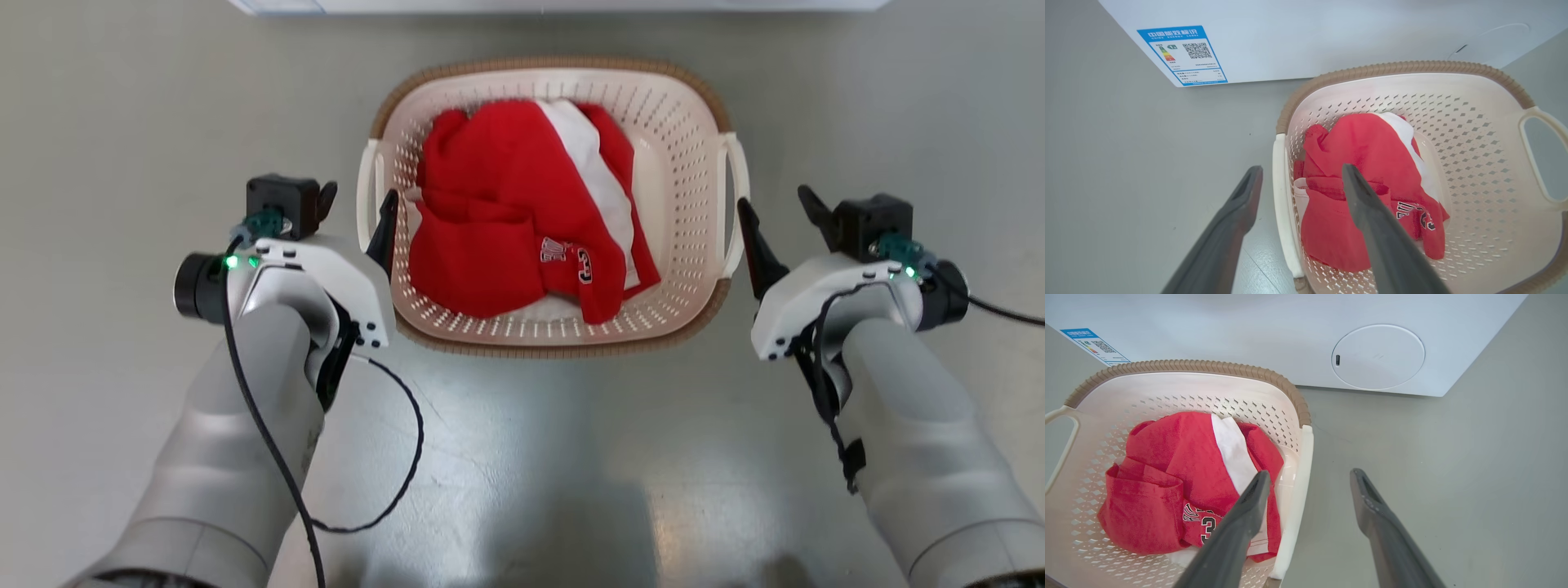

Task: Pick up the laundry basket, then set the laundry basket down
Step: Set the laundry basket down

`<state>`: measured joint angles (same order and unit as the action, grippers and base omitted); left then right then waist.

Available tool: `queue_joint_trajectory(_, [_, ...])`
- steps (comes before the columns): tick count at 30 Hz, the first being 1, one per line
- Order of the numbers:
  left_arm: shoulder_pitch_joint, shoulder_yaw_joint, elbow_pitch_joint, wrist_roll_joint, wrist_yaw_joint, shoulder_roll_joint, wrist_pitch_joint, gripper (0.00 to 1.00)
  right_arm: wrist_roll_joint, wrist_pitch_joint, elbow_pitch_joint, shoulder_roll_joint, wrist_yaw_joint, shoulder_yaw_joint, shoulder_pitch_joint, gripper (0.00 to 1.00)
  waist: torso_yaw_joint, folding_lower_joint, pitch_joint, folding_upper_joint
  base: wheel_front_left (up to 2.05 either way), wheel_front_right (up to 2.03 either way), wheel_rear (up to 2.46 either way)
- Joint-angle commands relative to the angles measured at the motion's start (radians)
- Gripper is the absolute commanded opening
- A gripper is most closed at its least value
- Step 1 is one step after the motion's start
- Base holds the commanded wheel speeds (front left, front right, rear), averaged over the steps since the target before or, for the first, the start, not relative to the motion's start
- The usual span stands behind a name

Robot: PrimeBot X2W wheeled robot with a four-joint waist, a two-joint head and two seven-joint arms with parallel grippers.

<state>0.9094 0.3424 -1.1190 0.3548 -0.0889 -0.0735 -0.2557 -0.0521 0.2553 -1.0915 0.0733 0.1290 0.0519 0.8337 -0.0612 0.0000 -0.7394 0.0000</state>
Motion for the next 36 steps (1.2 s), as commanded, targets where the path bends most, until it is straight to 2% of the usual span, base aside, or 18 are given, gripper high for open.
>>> queue_joint_trajectory(1, [-0.05, -0.032, 0.024, 0.006, 0.009, -0.037, -0.006, 1.0, -0.004, 0.006, 0.022, -0.023, 0.002, 0.025, -0.06, 1.0, 0.0, 0.0, 0.046, 0.0, 0.0, 0.0, 0.0])
queue_joint_trajectory(8, [-0.14, -0.056, 0.086, -0.014, 0.007, -0.031, -0.006, 1.0, -0.011, 0.006, 0.064, -0.023, 0.002, 0.039, -0.126, 1.0, -0.001, 0.0, 0.166, 0.0, 0.0, 0.0, 0.0])
queue_joint_trajectory(19, [-0.292, -0.102, 0.172, -0.046, 0.0, -0.027, -0.006, 1.0, 0.052, 0.006, 0.162, -0.023, 0.002, -0.009, -0.248, 1.0, -0.003, 0.0, 0.345, 0.0, 0.0, 0.0, 0.0])
queue_joint_trajectory(28, [-0.46, -0.16, 0.273, -0.084, -0.006, -0.035, -0.006, 1.0, 0.096, 0.006, 0.283, -0.023, 0.002, -0.066, -0.399, 1.0, 0.002, 0.0, 0.523, 0.0, 0.0, 0.0, 0.0])
queue_joint_trajectory(36, [-0.603, -0.236, 0.398, -0.094, -0.008, -0.039, -0.006, 1.0, 0.097, 0.006, 0.412, -0.023, 0.002, -0.087, -0.537, 1.0, 0.012, 0.0, 0.625, 0.0, 0.0, 0.0, 0.0])
